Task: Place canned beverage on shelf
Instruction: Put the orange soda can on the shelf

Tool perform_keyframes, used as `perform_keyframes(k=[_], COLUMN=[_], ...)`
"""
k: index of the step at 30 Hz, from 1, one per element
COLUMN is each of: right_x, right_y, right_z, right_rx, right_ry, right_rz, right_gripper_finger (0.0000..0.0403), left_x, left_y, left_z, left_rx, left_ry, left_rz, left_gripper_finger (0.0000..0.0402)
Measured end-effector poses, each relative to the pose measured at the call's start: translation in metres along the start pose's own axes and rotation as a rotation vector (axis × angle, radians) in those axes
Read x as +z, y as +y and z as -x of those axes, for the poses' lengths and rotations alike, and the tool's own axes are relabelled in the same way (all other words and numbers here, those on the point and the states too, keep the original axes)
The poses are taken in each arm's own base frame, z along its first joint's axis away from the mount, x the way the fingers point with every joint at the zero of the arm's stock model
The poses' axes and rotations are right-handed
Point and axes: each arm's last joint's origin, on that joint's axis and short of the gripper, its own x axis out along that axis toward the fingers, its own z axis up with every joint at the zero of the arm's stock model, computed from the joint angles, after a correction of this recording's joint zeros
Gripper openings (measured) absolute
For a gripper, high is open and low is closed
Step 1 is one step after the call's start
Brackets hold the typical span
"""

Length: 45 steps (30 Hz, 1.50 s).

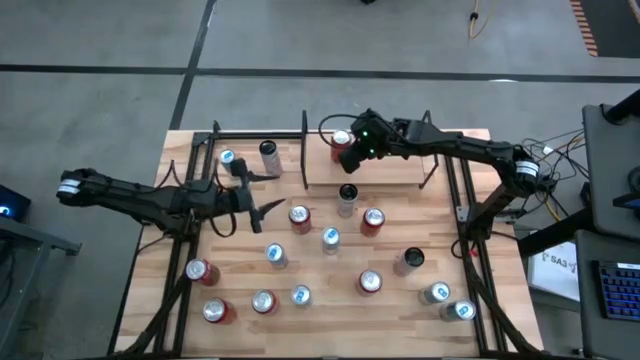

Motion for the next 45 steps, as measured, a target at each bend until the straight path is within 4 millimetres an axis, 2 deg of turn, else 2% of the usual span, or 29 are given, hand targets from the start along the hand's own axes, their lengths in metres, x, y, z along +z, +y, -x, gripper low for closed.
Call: perform_keyframes(k=[4, 8, 10, 14, 22, 27, 29, 37, 45], right_x=[-0.001, -0.003, -0.004, -0.005, -0.006, -0.002, 0.002, 0.018, 0.017], right_y=[0.001, 0.001, 0.001, 0.002, 0.003, 0.004, 0.005, 0.014, 0.018], right_z=[0.0, -0.005, -0.008, -0.016, -0.025, -0.025, -0.025, -0.029, -0.053], right_rx=[0.002, -0.008, -0.014, -0.023, -0.037, -0.07, -0.062, 0.021, 0.014], right_ry=[0.003, 0.026, 0.034, 0.051, 0.057, -0.007, -0.049, -0.218, -0.228], right_rz=[-0.037, -0.051, -0.049, -0.043, -0.032, -0.044, -0.053, -0.051, -0.04], right_gripper_finger=[0.0009, 0.0009, 0.0009, 0.0009, 0.0009, 0.0009, 0.0009, 0.0009, 0.0009], left_x=[0.001, -0.003, -0.005, -0.005, -0.005, -0.006, -0.005, -0.012, -0.022], left_y=[0.001, -0.001, -0.001, 0.0, 0.005, 0.002, 0.006, 0.023, 0.03], left_z=[0.001, 0.001, 0.001, 0.0, 0.001, 0.002, 0.003, 0.009, 0.006], left_rx=[0.005, -0.011, -0.011, 0.002, 0.159, -0.171, -0.208, -0.039, 0.009], left_ry=[-0.008, 0.02, 0.029, 0.036, 0.104, -0.072, -0.116, -0.014, 0.059], left_rz=[-0.022, -0.065, -0.069, -0.059, -0.032, -0.029, -0.02, -0.021, -0.035], left_gripper_finger=[0.0148, 0.0042, 0.0012, 0.0017, 0.0003, 0.0001, 0.0, 0.0, 0.0])
